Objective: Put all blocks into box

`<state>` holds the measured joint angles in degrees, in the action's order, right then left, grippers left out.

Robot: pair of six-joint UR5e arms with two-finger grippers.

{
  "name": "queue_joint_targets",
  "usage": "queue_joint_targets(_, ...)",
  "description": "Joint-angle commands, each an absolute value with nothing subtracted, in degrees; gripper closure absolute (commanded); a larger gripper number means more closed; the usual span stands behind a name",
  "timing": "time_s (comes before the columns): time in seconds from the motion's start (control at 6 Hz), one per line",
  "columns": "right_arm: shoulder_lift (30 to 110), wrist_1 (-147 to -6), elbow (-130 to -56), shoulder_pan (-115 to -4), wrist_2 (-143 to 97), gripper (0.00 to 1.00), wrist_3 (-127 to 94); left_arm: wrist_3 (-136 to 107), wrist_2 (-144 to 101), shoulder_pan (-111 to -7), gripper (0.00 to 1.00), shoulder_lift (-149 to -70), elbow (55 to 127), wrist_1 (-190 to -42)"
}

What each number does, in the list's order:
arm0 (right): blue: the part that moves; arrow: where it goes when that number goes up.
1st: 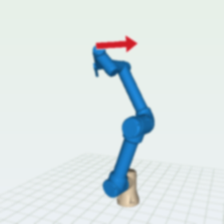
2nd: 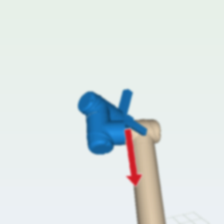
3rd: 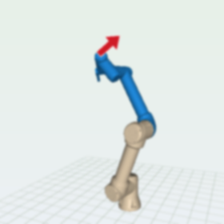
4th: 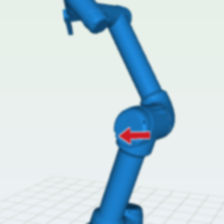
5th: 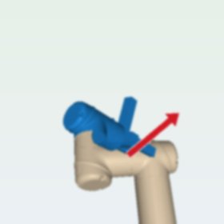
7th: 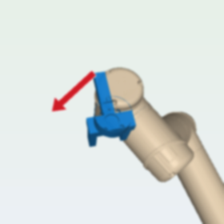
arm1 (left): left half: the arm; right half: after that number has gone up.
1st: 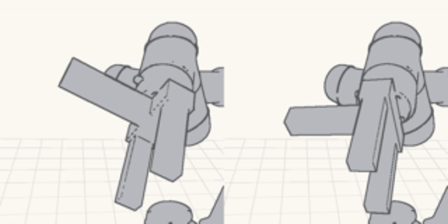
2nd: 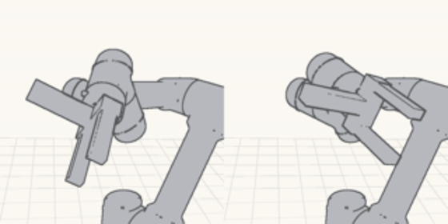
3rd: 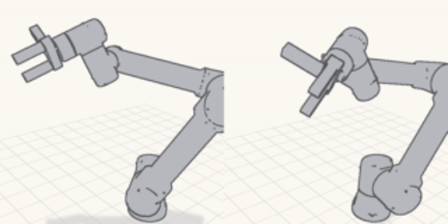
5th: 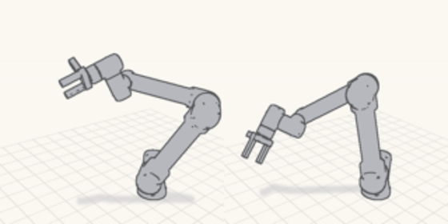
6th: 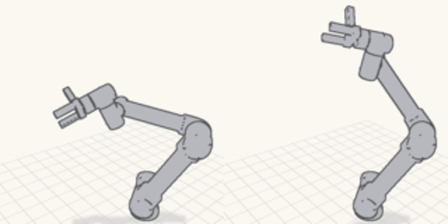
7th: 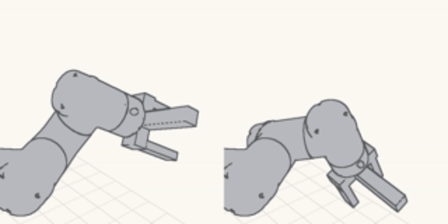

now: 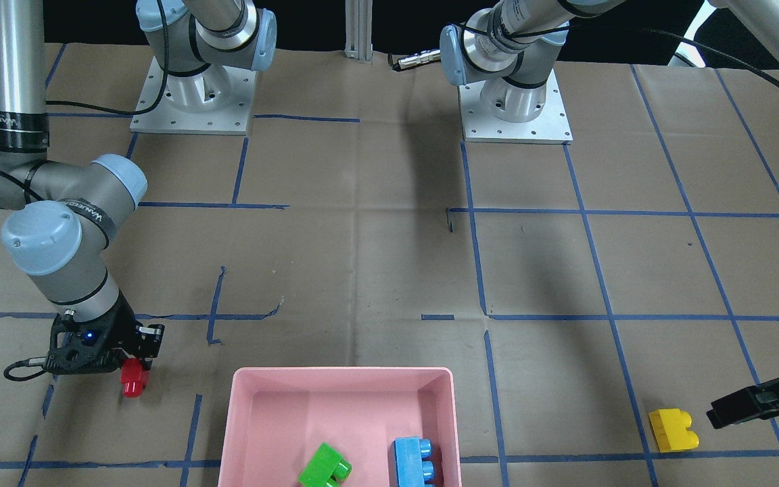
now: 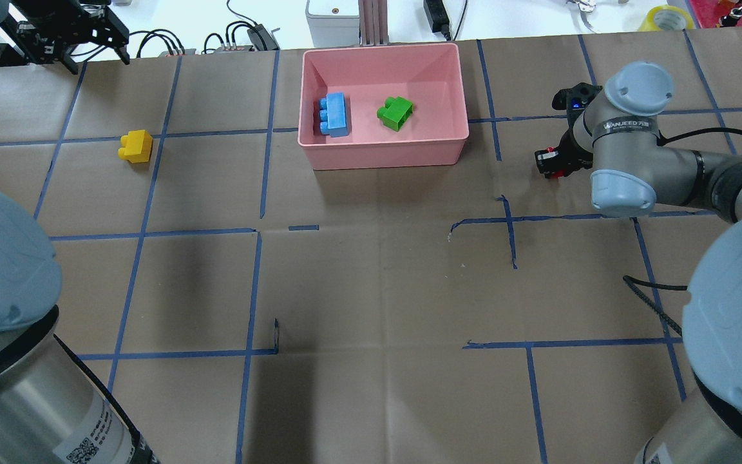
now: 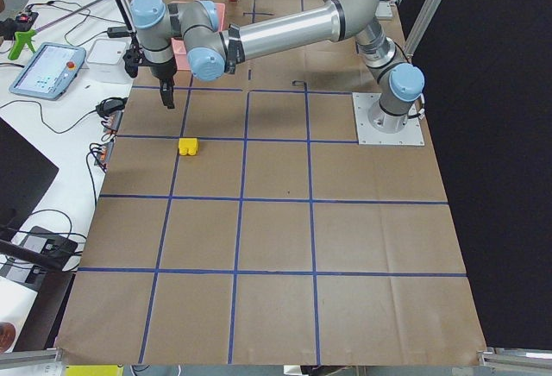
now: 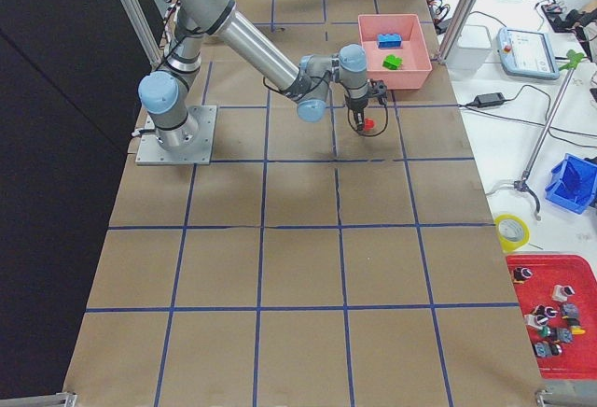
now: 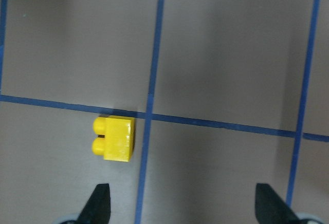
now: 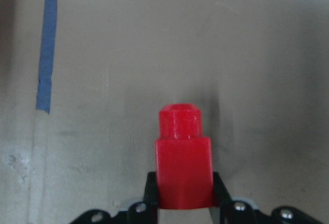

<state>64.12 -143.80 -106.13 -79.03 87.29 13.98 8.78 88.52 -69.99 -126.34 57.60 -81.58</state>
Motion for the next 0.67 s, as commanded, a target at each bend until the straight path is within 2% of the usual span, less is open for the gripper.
queue_joint_targets(0.0, 71.0, -126.4, -97.7, -79.2, 87.2, 0.93, 15.6, 13.0, 88.6, -66.8, 0.01, -128.1, 58.1, -80.5)
queue_joint_targets(0.33, 70.5, -112.6, -83.3, -83.5, 81.7, 0.93, 14.9, 12.8, 88.5, -67.6, 0.01, -131.6, 59.7, -78.2)
queue_joint_targets(0.5, 67.0, -111.7, -78.6, -87.7, 76.1, 0.93, 14.5, 13.8, 88.5, -67.7, 0.01, -132.1, 62.5, -74.1)
